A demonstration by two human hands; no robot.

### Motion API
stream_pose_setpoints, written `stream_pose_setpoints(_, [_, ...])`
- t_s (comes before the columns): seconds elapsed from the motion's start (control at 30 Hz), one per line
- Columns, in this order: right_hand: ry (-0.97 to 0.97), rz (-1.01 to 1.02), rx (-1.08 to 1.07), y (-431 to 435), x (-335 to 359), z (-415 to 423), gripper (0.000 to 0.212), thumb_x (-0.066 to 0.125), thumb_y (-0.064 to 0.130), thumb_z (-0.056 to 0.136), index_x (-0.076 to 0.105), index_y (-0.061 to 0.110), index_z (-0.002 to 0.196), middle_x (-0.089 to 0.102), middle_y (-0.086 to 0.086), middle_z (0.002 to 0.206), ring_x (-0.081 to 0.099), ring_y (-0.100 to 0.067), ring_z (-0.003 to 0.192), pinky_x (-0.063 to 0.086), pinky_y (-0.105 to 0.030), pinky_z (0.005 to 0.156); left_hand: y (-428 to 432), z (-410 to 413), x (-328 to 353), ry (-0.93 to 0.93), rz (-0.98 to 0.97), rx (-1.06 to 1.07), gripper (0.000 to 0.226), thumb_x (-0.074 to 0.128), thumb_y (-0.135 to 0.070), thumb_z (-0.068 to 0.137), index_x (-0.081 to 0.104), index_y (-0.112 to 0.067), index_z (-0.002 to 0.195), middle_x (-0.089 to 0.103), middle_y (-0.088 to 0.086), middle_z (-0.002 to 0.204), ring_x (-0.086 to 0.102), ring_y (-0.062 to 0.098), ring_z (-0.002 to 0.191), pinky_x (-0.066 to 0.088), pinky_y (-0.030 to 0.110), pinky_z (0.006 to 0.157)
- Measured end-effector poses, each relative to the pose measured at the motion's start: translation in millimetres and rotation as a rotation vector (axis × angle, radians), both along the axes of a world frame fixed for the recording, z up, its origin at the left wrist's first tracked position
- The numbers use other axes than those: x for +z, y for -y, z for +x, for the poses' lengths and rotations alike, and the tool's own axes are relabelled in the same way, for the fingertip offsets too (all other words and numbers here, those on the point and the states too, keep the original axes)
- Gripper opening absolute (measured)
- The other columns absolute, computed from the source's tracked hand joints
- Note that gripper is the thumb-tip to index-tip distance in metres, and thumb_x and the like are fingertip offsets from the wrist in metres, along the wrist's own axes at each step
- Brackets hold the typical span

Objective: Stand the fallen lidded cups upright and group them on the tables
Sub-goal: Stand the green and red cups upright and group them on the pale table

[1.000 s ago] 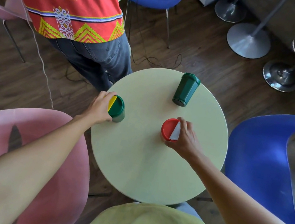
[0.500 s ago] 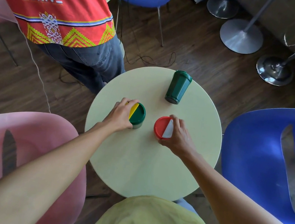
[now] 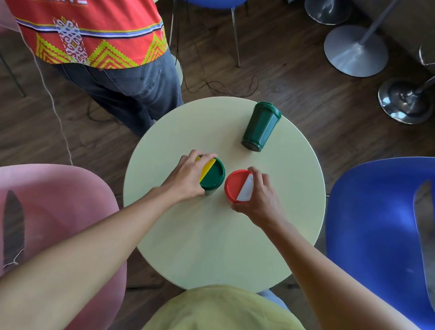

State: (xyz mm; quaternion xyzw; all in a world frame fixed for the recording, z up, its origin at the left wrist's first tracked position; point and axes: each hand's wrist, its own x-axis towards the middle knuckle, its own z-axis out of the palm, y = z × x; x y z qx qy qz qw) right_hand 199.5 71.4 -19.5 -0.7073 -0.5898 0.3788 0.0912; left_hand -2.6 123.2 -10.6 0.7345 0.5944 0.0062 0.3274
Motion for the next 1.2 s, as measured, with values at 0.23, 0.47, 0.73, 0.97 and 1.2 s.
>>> stream_pose_setpoints(0.23, [-0.006, 0.004, 0.000, -0.3, -0.7, -0.3, 0.102, 0.088, 0.029, 0.062, 0.026, 0.026, 0.143, 0.037, -0.007, 0.142, 0.046, -0.033, 0.122, 0.046, -0.034, 0.081, -1.6, 3.4, 0.9, 0.007, -0.007, 0.016, 0.092, 0.075, -0.001, 0.069, 0.036, -0.030, 0.147, 0.039, 0.006, 0.138, 0.042, 0.031, 0.122, 0.047, 0.039, 0.099])
stream_pose_setpoints(0.47, [-0.006, -0.006, -0.004, 0.7, -0.1, -0.2, 0.102, 0.088, 0.029, 0.063, 0.025, 0.028, 0.143, 0.036, -0.006, 0.143, 0.045, -0.032, 0.124, 0.048, -0.036, 0.082, 0.3, 2.0, -0.2, -0.004, 0.000, -0.019, 0.092, 0.072, 0.002, 0.071, 0.034, -0.031, 0.147, 0.037, 0.005, 0.140, 0.041, 0.030, 0.123, 0.048, 0.038, 0.097])
stream_pose_setpoints(0.73, [-0.030, 0.007, -0.016, 1.1, 0.0, 0.6, 0.100, 0.088, 0.028, 0.062, 0.028, 0.027, 0.142, 0.038, -0.006, 0.140, 0.046, -0.032, 0.121, 0.047, -0.035, 0.081, 4.2, 0.6, -2.6, 0.014, 0.002, -0.017, 0.092, 0.073, 0.000, 0.070, 0.034, -0.033, 0.147, 0.037, 0.004, 0.140, 0.041, 0.030, 0.123, 0.048, 0.040, 0.098])
stream_pose_setpoints(0.97, [-0.028, 0.010, -0.005, 1.0, 0.1, 0.9, 0.102, 0.089, 0.028, 0.062, 0.028, 0.025, 0.143, 0.038, -0.007, 0.141, 0.045, -0.031, 0.123, 0.047, -0.036, 0.084, 4.8, 2.3, -1.4, 0.012, 0.008, -0.007, 0.093, 0.076, -0.003, 0.070, 0.033, -0.031, 0.148, 0.037, 0.005, 0.140, 0.041, 0.030, 0.124, 0.048, 0.042, 0.098])
stream_pose_setpoints(1.2, [-0.024, -0.006, -0.007, 1.0, 1.4, 0.8, 0.102, 0.089, 0.028, 0.062, 0.027, 0.027, 0.143, 0.037, -0.008, 0.142, 0.043, -0.032, 0.125, 0.049, -0.040, 0.089, 5.7, 0.9, -2.3, -0.007, -0.009, -0.014, 0.094, 0.073, 0.000, 0.070, 0.030, -0.034, 0.147, 0.033, 0.004, 0.141, 0.038, 0.029, 0.126, 0.050, 0.047, 0.095])
